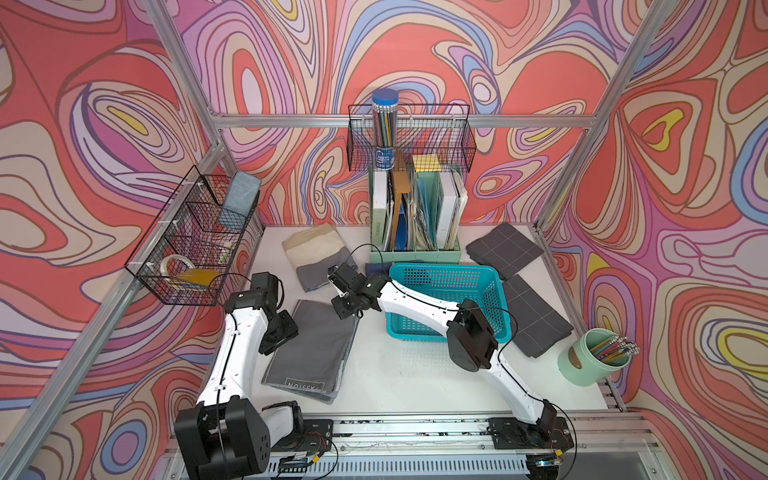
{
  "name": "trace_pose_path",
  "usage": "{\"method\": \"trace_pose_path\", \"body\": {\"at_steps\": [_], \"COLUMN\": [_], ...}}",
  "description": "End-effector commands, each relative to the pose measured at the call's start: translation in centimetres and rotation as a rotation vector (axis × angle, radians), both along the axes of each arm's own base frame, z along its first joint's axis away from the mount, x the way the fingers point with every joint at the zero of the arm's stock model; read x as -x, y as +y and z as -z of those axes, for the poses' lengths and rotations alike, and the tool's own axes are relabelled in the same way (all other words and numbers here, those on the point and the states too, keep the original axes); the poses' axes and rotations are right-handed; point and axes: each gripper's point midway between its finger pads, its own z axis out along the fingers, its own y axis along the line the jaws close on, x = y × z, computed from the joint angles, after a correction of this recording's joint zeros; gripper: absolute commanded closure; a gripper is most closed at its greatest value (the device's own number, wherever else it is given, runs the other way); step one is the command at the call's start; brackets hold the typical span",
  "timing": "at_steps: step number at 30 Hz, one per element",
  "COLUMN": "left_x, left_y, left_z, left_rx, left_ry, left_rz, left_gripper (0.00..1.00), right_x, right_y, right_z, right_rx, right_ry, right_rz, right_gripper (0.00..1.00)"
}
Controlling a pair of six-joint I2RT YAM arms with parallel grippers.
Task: Put the folded pillowcase in the basket
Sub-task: Adjust the pillowcase at the center of the board.
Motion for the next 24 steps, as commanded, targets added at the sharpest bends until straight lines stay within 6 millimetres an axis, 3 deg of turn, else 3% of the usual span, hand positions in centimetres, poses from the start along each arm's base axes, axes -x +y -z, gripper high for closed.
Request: {"method": "trace_pose_path", "body": {"at_steps": [1, 4, 9, 12, 15, 20, 24], "left_x": [0.2, 0.0, 0.3, 0.5, 0.9, 1.5, 1.8], "left_y": [-1.3, -2.1, -5.0, -5.1, -4.6, -5.9, -6.9], "left_z": [-1.9, -2.7, -1.0, -0.6, -0.9, -0.5, 0.1], "left_rx": [0.074, 0.12, 0.306, 0.314, 0.279, 0.355, 0.42], "left_ry": [-0.066, -0.076, -0.056, -0.09, -0.105, -0.082, -0.078], "left_rz": [-0.031, -0.042, -0.102, -0.164, -0.178, -0.189, -0.218], "left_gripper": [0.49, 0.49, 0.5, 0.53, 0.52, 0.51, 0.5], "right_x": [2.4, 2.5, 2.0, 1.9, 1.3, 0.7, 0.3], "right_y": [1.5, 1.1, 1.9, 3.7, 4.2, 2.3, -0.3], "right_z": [0.6, 0.1, -0.6, 0.3, 1.8, 6.4, 7.4], "right_rx": [-0.014, -0.025, -0.04, -0.059, -0.036, 0.045, 0.117], "right_ry": [0.041, 0.015, -0.015, 0.011, 0.025, 0.092, 0.115], "right_rz": [-0.073, -0.055, -0.085, -0.126, -0.127, -0.088, -0.022], "right_gripper": [0.96, 0.97, 0.95, 0.95, 0.95, 0.97, 0.98]}}
